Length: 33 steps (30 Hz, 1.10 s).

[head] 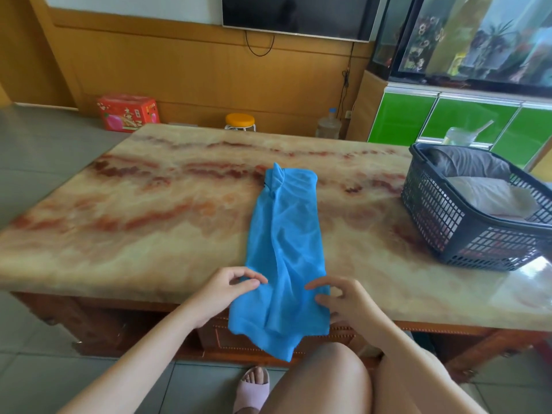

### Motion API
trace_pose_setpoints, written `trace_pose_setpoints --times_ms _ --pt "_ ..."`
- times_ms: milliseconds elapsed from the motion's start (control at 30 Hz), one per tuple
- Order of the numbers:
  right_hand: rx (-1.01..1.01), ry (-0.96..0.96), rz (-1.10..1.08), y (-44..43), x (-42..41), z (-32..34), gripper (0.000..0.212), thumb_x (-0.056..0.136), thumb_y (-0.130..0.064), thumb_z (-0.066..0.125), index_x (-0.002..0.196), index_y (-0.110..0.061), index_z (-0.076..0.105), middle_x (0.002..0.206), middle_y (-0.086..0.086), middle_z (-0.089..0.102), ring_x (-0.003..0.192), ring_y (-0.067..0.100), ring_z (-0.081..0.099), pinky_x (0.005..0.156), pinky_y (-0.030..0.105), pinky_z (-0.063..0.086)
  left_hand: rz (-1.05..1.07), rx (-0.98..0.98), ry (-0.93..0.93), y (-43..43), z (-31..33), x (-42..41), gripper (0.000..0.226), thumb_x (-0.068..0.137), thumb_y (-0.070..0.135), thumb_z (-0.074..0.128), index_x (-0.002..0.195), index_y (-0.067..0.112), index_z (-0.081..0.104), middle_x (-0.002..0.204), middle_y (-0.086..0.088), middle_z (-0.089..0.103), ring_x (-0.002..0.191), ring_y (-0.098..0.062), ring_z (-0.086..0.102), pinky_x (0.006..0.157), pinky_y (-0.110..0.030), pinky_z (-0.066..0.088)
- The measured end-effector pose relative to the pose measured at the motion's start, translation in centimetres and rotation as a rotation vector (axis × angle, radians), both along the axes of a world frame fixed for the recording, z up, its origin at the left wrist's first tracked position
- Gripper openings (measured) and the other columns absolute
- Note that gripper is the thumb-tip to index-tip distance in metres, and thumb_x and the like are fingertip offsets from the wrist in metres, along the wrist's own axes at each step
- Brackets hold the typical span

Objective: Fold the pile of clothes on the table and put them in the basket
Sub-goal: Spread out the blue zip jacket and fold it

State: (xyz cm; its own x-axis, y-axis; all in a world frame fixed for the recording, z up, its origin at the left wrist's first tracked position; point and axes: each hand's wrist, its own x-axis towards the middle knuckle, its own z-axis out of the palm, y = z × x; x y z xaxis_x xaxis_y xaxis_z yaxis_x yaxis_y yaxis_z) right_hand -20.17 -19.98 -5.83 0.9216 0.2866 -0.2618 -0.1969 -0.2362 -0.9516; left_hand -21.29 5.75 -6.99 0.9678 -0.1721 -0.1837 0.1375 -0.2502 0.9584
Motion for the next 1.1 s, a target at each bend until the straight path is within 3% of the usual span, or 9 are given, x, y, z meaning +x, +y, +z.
trace_pose_setpoints --times_ms 100,200,300,400,533,633,800,967,1100 --pt "0.334 0.16 -0.173 0.2 3.5 1.8 0.02 0.088 0.011 0.051 0.103 0.003 0.062 0.087 0.018 0.07 0.066 0.021 0.07 0.056 0.03 0.058 0.171 -0.258 0.189 -0.2 1.8 3.3 0.016 0.091 0.004 0.055 0.093 0.012 0.069 0.09 -0.004 0.071 0.078 -0.01 0.067 0.069 -0.018 0.053" --pt "0.594 0.311 -0.331 0.1 7.9 2.5 0.028 0.088 0.015 0.047 0.115 0.015 0.054 0.106 0.027 0.065 0.078 0.027 0.071 0.061 0.028 0.059 0.346 -0.571 0.375 -0.2 3.5 7.1 0.013 0.093 0.002 0.048 0.094 0.0 0.061 0.09 -0.014 0.067 0.059 -0.014 0.069 0.051 -0.019 0.054" --pt "0.57 0.296 -0.383 0.4 10.2 1.9 0.028 0.092 0.01 0.041 0.115 0.012 0.055 0.114 0.025 0.06 0.085 0.028 0.069 0.072 0.032 0.06 0.519 -0.906 0.403 -0.3 3.3 9.6 0.015 0.095 0.0 0.04 0.101 -0.007 0.052 0.114 -0.03 0.056 0.065 -0.031 0.07 0.059 -0.026 0.059" --pt "0.309 0.163 -0.252 0.5 10.3 0.3 0.042 0.091 0.007 0.045 0.13 -0.005 0.052 0.125 0.011 0.056 0.098 0.02 0.064 0.086 0.032 0.054 0.507 -0.933 0.256 -1.1 2.1 10.2 0.034 0.094 -0.004 0.036 0.126 -0.002 0.047 0.135 -0.017 0.044 0.097 -0.034 0.064 0.072 -0.036 0.059" --pt "-0.004 -0.078 -0.168 1.3 9.5 -1.9 0.057 0.089 -0.009 0.061 0.139 -0.027 0.042 0.139 -0.004 0.047 0.119 0.008 0.051 0.087 0.016 0.047 0.268 -0.466 -0.031 -1.6 0.5 9.1 0.052 0.092 0.004 0.051 0.135 0.032 0.044 0.138 0.013 0.036 0.136 -0.014 0.033 0.1 -0.032 0.043" --pt "-0.336 -0.393 -0.094 1.6 9.2 -2.6 0.053 0.089 -0.022 0.063 0.136 -0.035 0.043 0.148 -0.014 0.03 0.135 0.006 0.032 0.104 0.02 0.029 0.078 0.091 -0.384 -1.1 -1.0 8.5 0.051 0.088 0.014 0.063 0.13 0.039 0.048 0.152 0.022 0.015 0.142 0.0 0.014 0.109 -0.018 0.021" --pt "-0.612 -0.697 0.139 1.0 8.9 -2.7 0.059 0.085 -0.058 0.052 0.139 -0.042 0.034 0.15 -0.024 0.018 0.14 -0.008 0.011 0.117 0.023 0.006 -0.258 0.701 -0.724 -0.8 -3.0 8.8 0.064 0.082 0.062 0.049 0.141 0.043 0.031 0.156 0.018 0.008 0.143 0.001 0.001 0.118 -0.03 -0.002" --pt "-0.841 -0.684 0.306 1.5 9.6 -3.0 0.088 0.072 -0.085 0.011 0.142 -0.038 0.035 0.15 -0.023 0.022 0.14 -0.008 0.012 0.118 0.025 -0.001 -0.308 0.972 -0.619 -0.6 -4.2 9.9 0.069 0.083 0.071 0.024 0.145 0.042 0.014 0.151 0.024 0.01 0.143 -0.001 0.0 0.118 -0.035 -0.01" --pt "-0.898 -0.706 0.422 -0.3 10.5 -3.2 0.084 0.074 -0.078 0.038 0.147 -0.038 0.021 0.149 -0.028 0.01 0.139 -0.011 0.005 0.118 0.025 -0.002 -0.199 0.982 -0.786 0.8 -4.9 10.5 0.074 0.087 0.072 0.01 0.139 0.031 0.043 0.144 0.012 0.042 0.139 -0.013 0.031 0.116 -0.034 0.002"
